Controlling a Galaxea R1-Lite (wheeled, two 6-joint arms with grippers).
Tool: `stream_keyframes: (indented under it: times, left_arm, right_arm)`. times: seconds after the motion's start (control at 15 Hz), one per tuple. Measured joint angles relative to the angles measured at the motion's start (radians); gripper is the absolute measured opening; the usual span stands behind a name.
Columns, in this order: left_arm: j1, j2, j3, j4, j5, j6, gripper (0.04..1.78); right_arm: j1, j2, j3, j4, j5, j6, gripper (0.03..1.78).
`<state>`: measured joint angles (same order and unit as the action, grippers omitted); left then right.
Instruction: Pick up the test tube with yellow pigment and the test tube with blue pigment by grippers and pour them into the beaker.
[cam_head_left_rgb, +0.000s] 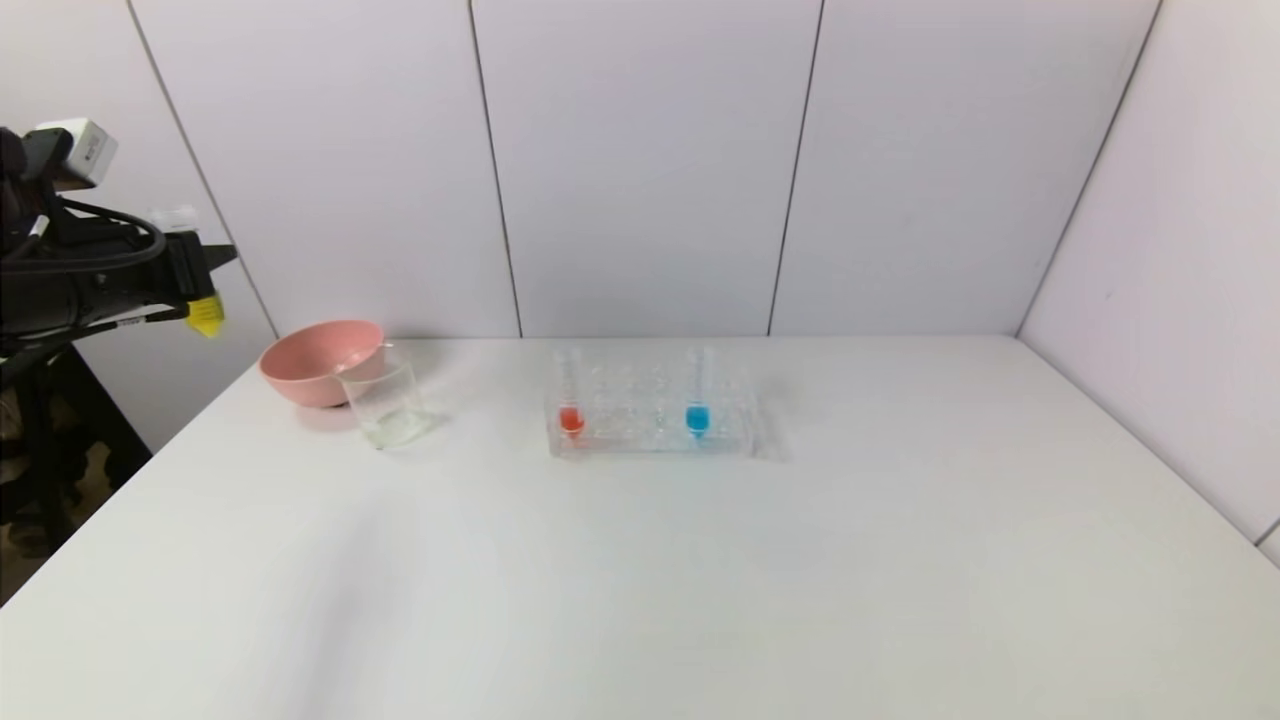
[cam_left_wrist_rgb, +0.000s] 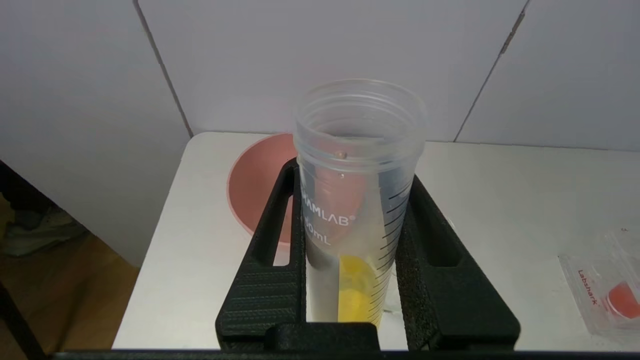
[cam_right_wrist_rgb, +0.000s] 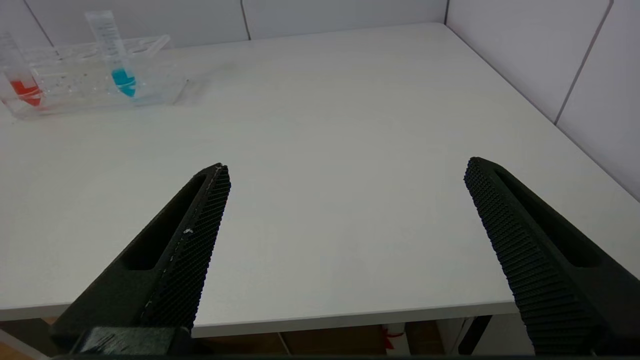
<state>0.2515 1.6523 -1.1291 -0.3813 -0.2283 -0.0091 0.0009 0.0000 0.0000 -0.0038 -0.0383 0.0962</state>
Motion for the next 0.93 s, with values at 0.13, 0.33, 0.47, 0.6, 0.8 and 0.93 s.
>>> stream_keyframes:
  times: [0.13,0.33,0.47,0.6,0.8,0.93]
  left_arm:
    - [0.004,0.001,0.003,0.000,-0.004,0.007,0.52]
    - [0.004,0.000,0.012,-0.001,-0.009,0.016,0.52]
    - [0.004,0.001,0.004,0.000,-0.007,0.031,0.52]
    - [0.006,0.004,0.002,-0.003,-0.007,0.034,0.52]
    - [0.008,0.006,0.002,0.006,-0.007,0.061,0.52]
    - [0.014,0.016,-0.006,0.035,-0.013,0.125,0.52]
  right_arm:
    - [0.000,0.000,0.000,0.000,0.000,0.000,1.71]
    - [0.000,0.000,0.000,0.000,0.000,0.000,1.71]
    - [0.000,0.000,0.000,0.000,0.000,0.000,1.71]
    - [0.001,0.000,0.000,0.000,0.000,0.000,1.71]
    - [0.000,0.000,0.000,0.000,0.000,0.000,1.71]
    - [0.000,0.000,0.000,0.000,0.000,0.000,1.71]
